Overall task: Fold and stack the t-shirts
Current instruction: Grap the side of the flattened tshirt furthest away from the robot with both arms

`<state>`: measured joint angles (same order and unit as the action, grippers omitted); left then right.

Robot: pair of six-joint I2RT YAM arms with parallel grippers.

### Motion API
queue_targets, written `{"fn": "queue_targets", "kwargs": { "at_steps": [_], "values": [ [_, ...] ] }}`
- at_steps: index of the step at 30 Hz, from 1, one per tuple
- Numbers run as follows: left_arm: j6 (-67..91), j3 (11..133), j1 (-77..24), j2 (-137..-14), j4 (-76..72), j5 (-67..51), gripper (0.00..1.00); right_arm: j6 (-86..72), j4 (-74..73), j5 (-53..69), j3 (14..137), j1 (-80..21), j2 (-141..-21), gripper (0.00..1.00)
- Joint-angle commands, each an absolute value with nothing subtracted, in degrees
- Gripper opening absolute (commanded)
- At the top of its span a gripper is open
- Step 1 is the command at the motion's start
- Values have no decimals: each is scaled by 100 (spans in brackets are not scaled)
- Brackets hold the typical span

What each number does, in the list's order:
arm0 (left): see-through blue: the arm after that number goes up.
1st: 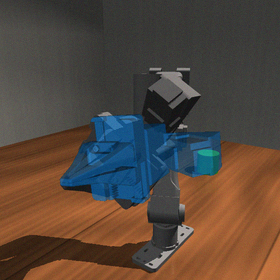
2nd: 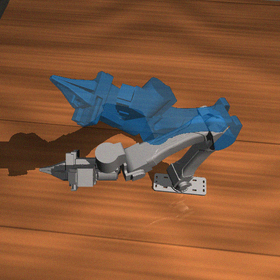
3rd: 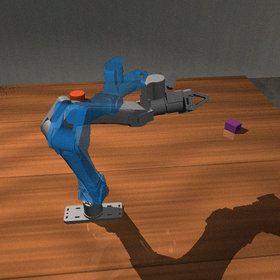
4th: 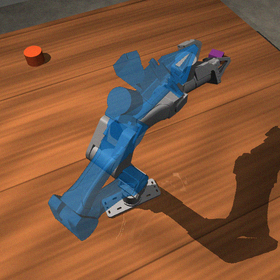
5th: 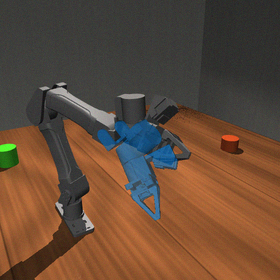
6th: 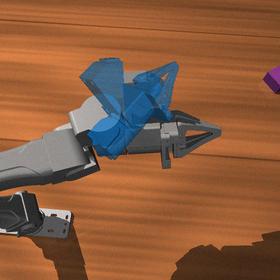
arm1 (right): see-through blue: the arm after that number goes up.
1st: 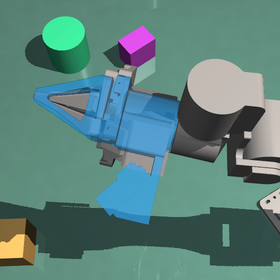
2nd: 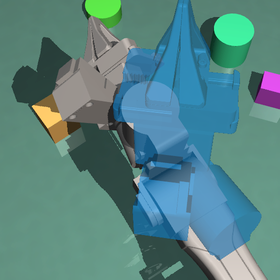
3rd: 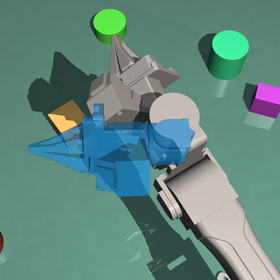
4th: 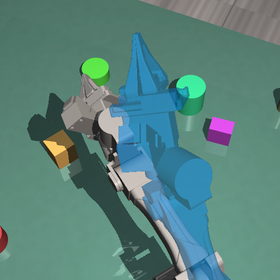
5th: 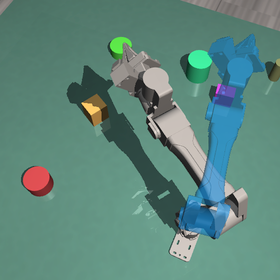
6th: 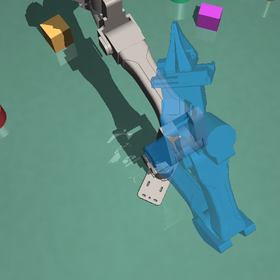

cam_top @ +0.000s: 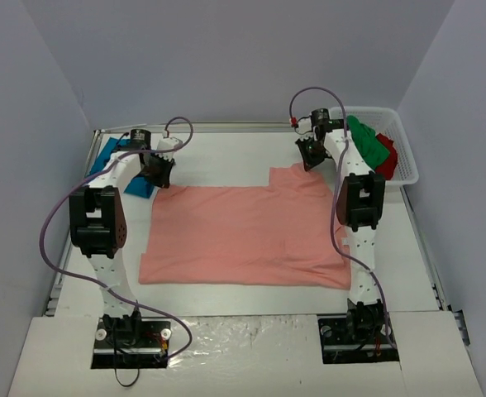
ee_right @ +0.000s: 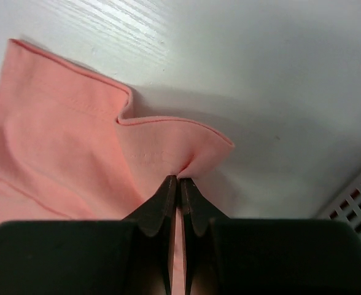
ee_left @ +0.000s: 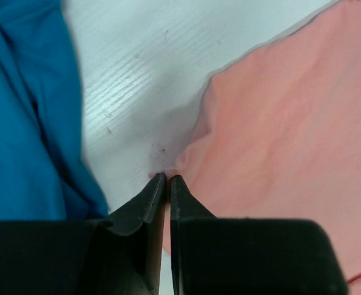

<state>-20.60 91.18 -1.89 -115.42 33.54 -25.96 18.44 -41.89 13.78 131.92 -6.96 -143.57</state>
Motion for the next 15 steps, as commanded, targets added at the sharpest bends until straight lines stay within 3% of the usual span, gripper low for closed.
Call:
{"fn": "queue_targets", "kwargs": {
  "at_steps": [1, 7, 15],
  "values": [
    [-2136, 9176, -229, -10969, 3463, -2479, 2, 1951, -4430, 1222, 13026, -747, -13483, 0],
    [-2215, 9009, -229, -10653, 3603, -2548, 2, 1951, -4447, 1187, 12674, -747, -12824, 0],
    [-2294, 8403, -176, -10020, 3524, -2584, 2, 1969, -4447, 1037, 11102, -738, -11585, 0]
  ]
}}
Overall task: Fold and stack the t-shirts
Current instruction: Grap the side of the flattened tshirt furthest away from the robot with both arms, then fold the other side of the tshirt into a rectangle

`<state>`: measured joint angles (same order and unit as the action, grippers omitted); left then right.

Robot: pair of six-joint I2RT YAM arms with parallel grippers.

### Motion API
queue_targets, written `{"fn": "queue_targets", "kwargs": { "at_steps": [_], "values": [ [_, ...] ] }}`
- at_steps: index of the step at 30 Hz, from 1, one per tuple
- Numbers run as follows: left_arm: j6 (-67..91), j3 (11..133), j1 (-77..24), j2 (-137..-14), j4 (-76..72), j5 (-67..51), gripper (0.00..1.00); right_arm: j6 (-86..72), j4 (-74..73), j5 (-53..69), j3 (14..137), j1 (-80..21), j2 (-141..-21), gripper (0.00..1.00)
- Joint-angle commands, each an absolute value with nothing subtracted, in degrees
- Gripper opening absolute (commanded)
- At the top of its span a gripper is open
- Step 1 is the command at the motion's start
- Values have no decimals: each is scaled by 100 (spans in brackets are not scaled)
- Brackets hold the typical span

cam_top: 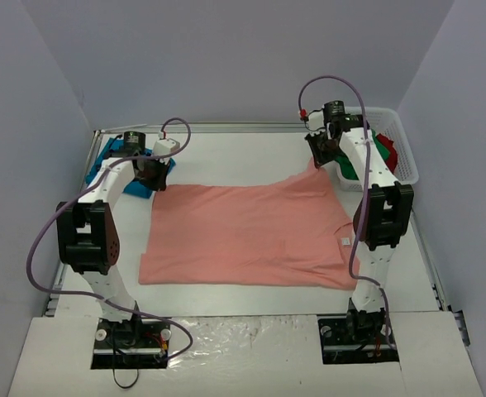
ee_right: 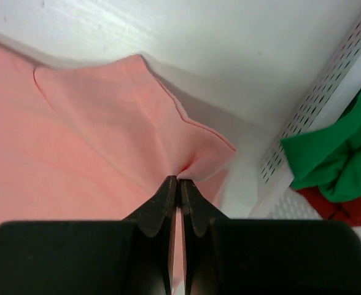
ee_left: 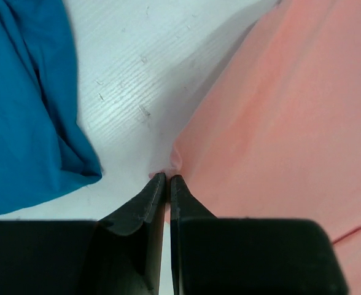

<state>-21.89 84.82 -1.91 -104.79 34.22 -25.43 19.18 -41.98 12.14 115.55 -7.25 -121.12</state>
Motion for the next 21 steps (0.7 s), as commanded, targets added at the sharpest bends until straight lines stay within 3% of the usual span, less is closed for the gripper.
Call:
{"fn": "queue_targets", "kwargs": {
  "at_steps": [1, 21],
  "values": [
    [-2303, 8368, -167, -9976, 3559, -2619, 2, 1986, -4447, 1037, 10953, -730, -11497, 0],
    [-3321, 6953, 571, -8737, 3954, -3199, 2, 2118, -4553, 756, 7894, -606, -8922, 0]
  ]
}}
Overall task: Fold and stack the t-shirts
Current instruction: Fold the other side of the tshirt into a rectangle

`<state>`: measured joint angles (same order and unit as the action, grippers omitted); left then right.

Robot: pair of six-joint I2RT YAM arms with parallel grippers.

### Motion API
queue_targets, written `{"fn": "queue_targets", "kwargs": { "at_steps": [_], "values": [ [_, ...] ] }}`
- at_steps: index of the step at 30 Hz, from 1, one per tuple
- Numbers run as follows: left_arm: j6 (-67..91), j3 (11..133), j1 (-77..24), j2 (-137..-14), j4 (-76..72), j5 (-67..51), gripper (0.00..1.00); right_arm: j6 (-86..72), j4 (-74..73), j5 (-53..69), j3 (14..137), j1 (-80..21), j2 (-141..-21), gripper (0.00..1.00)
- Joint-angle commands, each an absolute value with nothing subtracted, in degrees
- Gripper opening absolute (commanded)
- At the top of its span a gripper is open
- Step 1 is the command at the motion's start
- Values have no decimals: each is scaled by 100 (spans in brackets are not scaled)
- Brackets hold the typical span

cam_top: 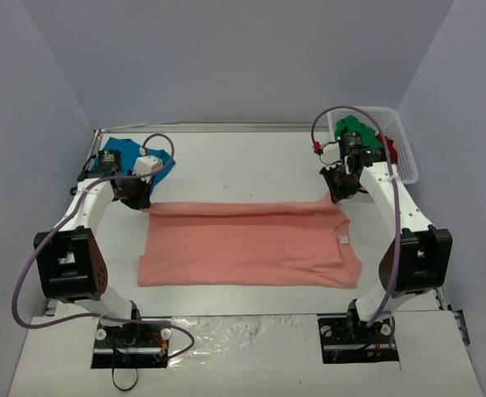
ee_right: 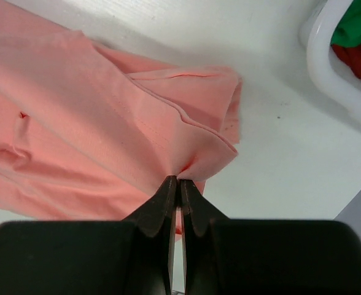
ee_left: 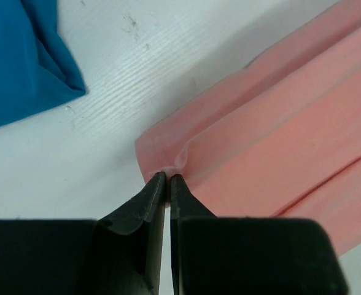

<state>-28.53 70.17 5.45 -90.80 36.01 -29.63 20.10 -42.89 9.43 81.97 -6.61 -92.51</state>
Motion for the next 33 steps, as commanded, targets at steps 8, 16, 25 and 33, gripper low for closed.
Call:
{"fn": "queue_targets", "kwargs": {
  "at_steps": [8, 16, 25, 33],
  "values": [
    [-3559, 6425, 571, -8437, 4052, -3199, 2, 2250, -4702, 817, 7146, -606, -8421, 0],
    [-3735, 6223, 571, -8315, 4254, -3305, 2, 2311, -4808, 844, 6785, -606, -8262, 0],
    [-4043, 5986, 563, -8191, 4465, -3287, 2, 2443, -4957, 1036, 6469, -615, -8191, 2],
    [-5834, 6222, 554, -8384, 6327, -3832, 28, 2751, -5352, 1125, 6539, -615, -7902, 51]
  ]
}}
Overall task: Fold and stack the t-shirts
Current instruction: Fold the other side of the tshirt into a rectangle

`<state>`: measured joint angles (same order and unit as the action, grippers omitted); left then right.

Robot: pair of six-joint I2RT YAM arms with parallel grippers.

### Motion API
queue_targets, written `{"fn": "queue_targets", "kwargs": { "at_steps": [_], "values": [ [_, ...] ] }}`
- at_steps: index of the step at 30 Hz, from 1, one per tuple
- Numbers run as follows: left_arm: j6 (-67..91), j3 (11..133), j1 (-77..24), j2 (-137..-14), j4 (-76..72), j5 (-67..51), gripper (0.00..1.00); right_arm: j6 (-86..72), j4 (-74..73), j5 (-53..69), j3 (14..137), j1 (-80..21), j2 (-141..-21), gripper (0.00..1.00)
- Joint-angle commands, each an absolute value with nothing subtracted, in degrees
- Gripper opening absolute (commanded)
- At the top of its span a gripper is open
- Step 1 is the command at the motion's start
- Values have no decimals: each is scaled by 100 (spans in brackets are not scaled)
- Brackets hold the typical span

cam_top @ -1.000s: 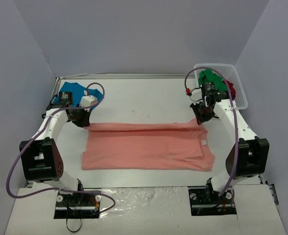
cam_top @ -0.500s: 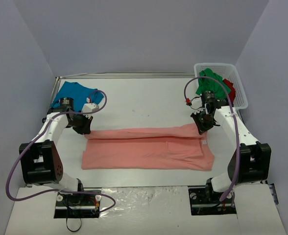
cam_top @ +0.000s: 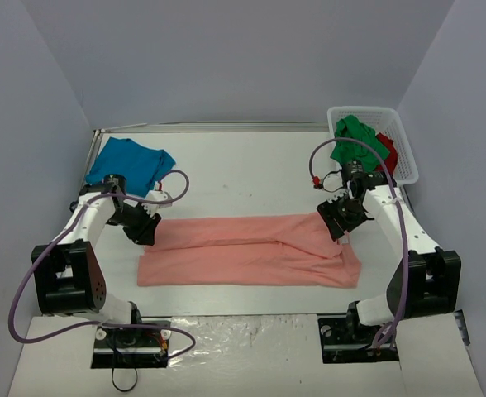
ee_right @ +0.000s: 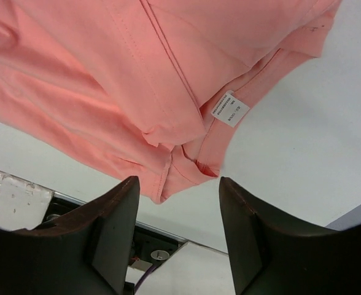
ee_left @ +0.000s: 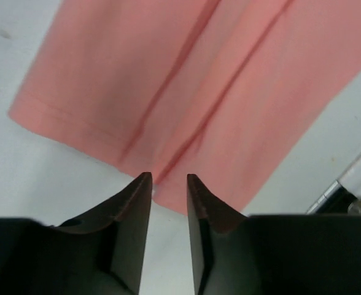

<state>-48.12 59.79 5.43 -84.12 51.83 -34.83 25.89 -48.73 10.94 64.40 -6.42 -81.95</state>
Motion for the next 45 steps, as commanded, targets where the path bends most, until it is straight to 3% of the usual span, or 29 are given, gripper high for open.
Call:
{"fn": "queue_targets", "kwargs": {
  "at_steps": [1, 6, 12, 14, 20, 21, 38, 45],
  "values": [
    [-6053, 6275, 554, -8428, 6485, -3876, 31, 2751, -5344, 1099, 6565, -615, -7901, 51],
    [-5986, 6565, 554, -8675, 6785, -4323, 32, 2821, -5309, 1475, 6819, -624, -8199, 49],
    [-4748, 6838, 562, -8666, 6215, -4781, 42, 2586, -4705, 2065, 7058, -650, -8955, 48],
    [-4369, 6759, 563, -8447, 5802, -4790, 53, 2453, -4422, 2127, 7023, -694, -9017, 59],
    [-3314, 6074, 554, -7788, 4246, -4298, 66, 2276, -3193, 1898, 6786, -721, -8930, 90],
    [-3157, 5995, 554, -7744, 3949, -4272, 69, 2242, -3051, 1916, 6707, -721, -8964, 99],
    [-2901, 5186, 633, -7734, 3173, -4008, 86, 1925, -2101, 712, 5889, -765, -8507, 100],
    [-2830, 5098, 659, -7576, 3085, -4104, 87, 1890, -2144, 1010, 5880, -668, -8631, 100]
  ]
}}
